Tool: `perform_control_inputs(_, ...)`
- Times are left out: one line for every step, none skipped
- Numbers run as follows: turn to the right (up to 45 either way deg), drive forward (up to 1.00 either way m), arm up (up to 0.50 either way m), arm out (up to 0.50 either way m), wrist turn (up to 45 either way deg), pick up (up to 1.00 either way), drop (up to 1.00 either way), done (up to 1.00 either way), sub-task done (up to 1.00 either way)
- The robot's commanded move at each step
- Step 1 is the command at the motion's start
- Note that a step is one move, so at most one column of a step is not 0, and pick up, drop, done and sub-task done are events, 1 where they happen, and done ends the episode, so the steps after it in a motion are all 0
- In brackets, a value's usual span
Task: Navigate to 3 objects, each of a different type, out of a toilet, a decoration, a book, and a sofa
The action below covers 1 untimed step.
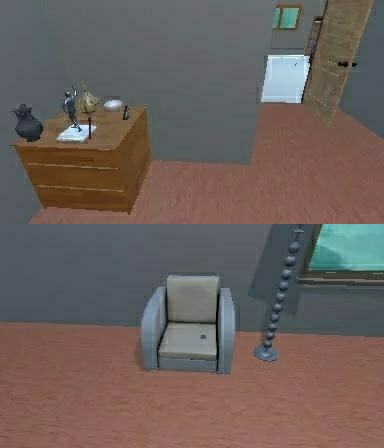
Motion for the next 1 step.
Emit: perform_control_inputs(-3.0, 0.00, 0.00, 0.00, 0.0, 0.00, 0.00, 0.00, 0.00)
